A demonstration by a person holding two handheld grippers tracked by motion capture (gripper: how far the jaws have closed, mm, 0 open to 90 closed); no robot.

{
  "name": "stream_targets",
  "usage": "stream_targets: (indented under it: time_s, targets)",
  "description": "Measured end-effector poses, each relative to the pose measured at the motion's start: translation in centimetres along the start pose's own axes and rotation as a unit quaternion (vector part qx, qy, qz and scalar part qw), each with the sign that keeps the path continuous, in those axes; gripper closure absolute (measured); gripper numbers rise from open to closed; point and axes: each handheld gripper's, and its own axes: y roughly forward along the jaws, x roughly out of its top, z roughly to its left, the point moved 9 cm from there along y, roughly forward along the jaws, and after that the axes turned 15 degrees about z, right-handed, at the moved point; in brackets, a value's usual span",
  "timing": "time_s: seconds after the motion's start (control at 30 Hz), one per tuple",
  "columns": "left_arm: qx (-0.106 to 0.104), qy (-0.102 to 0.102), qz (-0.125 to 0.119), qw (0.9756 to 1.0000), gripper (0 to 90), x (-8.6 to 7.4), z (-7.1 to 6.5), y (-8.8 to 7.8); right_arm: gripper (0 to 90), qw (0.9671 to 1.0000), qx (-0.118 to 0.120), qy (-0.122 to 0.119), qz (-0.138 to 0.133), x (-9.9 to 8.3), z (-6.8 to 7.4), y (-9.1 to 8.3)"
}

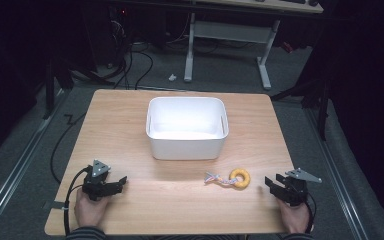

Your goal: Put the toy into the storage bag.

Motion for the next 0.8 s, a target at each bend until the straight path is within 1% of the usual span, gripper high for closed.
stream_targets:
  time_s: [0.03,0.1,0.17,0.2,0.27,0.3,0.33,0.4,0.47,0.5,0.53,0.6,0.73,0.8]
  targets:
    - [0.0,0.0,0.0,1.0,21.6,0.0,0.0,0.0,50.4,1.0,0.001,-0.008,0.0,0.1,0.3,-0.1]
    - [0.0,0.0,0.0,1.0,21.6,0.0,0.0,0.0,51.0,0.9999,0.0,-0.011,0.001,0.1,0.5,-0.3]
    - [0.0,0.0,0.0,1.0,21.6,0.0,0.0,0.0,51.7,0.9998,0.004,-0.02,-0.001,0.3,1.1,-0.5]
    - [0.0,0.0,0.0,1.0,21.6,0.0,0.0,0.0,52.0,0.9996,0.011,-0.026,0.0,0.4,1.6,-0.7]
    - [-0.001,0.0,0.0,1.0,21.6,0.0,0.0,0.0,52.5,0.9993,0.012,-0.035,0.001,0.7,2.2,-0.9]
    - [-0.001,0.0,0.0,1.0,21.6,0.0,0.0,0.0,52.9,0.9989,0.017,-0.044,0.0,1.1,2.8,-1.0]
    - [-0.001,0.0,0.0,1.0,21.6,0.0,0.0,0.0,52.9,0.9989,0.017,-0.044,0.0,1.1,2.8,-1.0]
    - [-0.006,-0.004,-0.002,1.0,21.7,0.0,0.1,0.0,53.1,0.9985,0.023,-0.049,0.001,1.5,3.5,-1.1]
    - [-0.01,-0.007,-0.004,0.9999,21.8,0.0,0.1,-0.1,53.4,0.9982,0.028,-0.053,0.001,1.8,3.9,-1.0]
    - [-0.009,-0.007,-0.004,0.9999,21.8,0.0,0.1,-0.1,53.4,0.9977,0.031,-0.06,0.007,1.9,4.4,-0.8]
    - [-0.009,-0.007,-0.004,0.9999,21.8,0.0,0.1,-0.1,53.4,0.9977,0.031,-0.06,0.007,1.9,4.4,-0.8]
    - [-0.003,-0.003,-0.002,1.0,21.8,0.0,0.0,0.0,53.4,0.9973,0.032,-0.065,0.013,2.1,4.9,-0.6]
    - [-0.003,-0.002,-0.001,1.0,21.8,0.0,0.0,0.0,53.4,0.9958,0.032,-0.084,0.02,2.6,5.8,-0.2]
    - [-0.002,-0.002,-0.001,1.0,21.8,0.0,0.0,0.0,53.6,0.9956,0.032,-0.084,0.025,3.0,6.1,0.0]
